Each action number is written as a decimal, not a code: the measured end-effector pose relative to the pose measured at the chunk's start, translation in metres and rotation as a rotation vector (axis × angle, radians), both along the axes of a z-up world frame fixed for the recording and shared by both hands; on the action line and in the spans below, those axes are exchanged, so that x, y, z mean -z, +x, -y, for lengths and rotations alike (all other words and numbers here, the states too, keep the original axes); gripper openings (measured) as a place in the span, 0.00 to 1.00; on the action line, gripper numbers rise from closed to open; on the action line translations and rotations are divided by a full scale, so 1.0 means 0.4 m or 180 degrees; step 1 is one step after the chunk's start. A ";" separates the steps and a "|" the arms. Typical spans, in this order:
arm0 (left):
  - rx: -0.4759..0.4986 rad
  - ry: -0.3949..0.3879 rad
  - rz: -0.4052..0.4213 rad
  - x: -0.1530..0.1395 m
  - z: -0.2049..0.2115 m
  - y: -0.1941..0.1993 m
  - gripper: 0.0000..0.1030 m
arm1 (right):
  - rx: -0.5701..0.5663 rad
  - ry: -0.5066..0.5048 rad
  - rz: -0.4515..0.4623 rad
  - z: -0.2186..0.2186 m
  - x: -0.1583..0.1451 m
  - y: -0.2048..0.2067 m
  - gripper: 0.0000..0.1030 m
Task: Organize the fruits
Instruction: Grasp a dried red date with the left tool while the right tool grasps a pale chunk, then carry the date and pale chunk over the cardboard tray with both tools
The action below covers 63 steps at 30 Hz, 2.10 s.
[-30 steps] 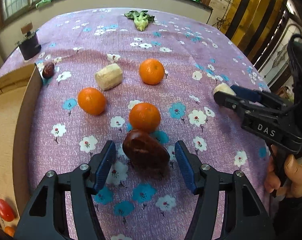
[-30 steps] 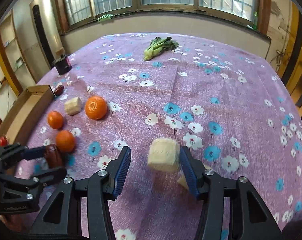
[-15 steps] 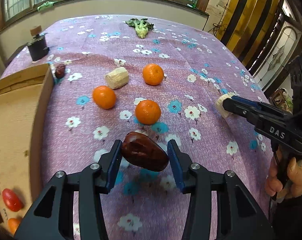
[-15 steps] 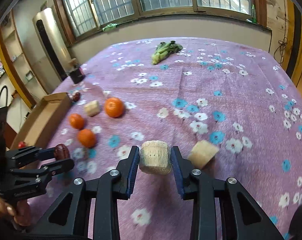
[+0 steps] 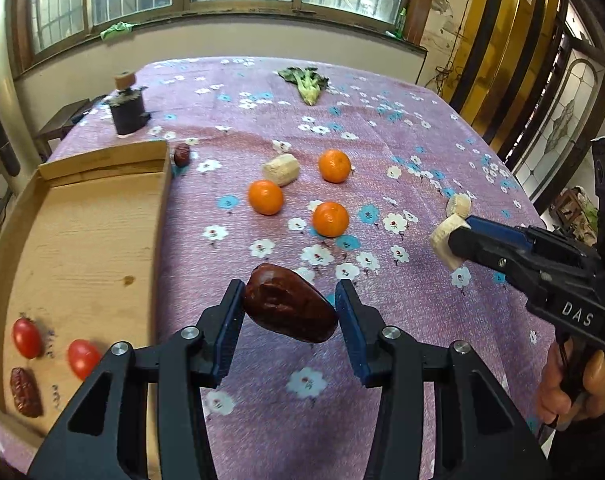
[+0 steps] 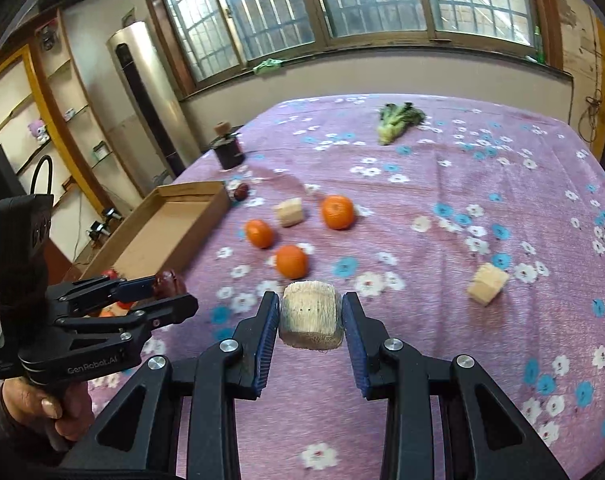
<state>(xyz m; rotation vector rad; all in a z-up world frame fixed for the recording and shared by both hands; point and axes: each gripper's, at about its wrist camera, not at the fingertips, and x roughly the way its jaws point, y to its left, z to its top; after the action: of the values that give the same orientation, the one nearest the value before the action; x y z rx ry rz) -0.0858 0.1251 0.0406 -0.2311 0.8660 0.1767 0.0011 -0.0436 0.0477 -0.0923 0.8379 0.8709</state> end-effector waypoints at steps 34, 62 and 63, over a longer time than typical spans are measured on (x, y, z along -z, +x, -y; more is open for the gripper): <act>-0.0485 0.0013 0.0082 -0.016 -0.179 -0.153 0.43 | -0.0664 0.0093 -0.0002 -0.207 -0.051 -0.168 0.32; -0.0718 0.0026 0.0062 -0.010 -0.286 -0.180 0.43 | -0.0919 0.0073 -0.0042 -0.319 -0.048 -0.198 0.32; -0.0744 0.0033 0.0059 -0.010 -0.297 -0.183 0.43 | -0.0927 0.0074 -0.0048 -0.324 -0.046 -0.199 0.32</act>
<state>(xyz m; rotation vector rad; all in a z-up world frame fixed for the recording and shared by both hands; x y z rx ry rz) -0.1588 0.2438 0.0446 -0.3238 0.8182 0.3961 -0.0784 0.0861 0.0663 -0.1913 0.8403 1.1556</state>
